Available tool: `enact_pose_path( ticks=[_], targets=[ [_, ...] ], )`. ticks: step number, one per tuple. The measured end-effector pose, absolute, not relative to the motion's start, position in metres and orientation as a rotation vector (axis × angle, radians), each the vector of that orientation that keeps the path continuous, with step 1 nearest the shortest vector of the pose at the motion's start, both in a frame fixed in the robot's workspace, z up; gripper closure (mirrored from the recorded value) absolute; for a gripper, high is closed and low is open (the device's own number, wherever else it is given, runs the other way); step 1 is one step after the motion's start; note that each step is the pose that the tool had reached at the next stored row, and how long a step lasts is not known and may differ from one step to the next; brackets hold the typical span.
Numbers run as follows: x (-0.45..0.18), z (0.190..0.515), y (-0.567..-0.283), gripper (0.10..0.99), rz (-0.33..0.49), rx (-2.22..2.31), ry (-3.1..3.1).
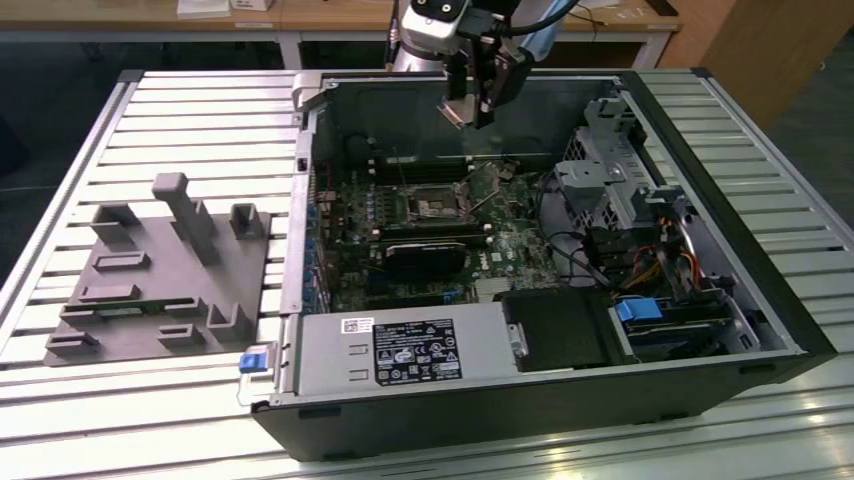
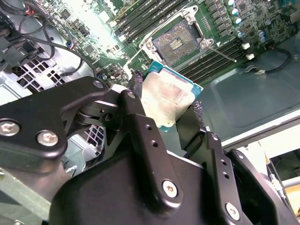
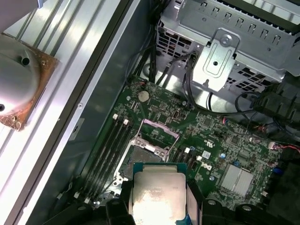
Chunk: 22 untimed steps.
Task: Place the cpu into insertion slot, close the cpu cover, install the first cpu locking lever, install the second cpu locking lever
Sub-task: 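Place the cpu into insertion slot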
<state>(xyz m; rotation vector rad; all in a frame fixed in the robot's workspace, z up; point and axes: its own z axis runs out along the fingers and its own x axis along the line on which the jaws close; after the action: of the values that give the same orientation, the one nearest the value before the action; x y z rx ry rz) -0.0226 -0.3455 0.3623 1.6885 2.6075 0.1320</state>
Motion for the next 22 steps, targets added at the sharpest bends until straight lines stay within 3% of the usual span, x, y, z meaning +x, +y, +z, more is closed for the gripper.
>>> enact_pose_path(
  ticks=[22],
  targets=[
    [-0.0226, 0.3620, -0.3455, 0.549, 0.130, 1.790, 2.535]
  ],
)
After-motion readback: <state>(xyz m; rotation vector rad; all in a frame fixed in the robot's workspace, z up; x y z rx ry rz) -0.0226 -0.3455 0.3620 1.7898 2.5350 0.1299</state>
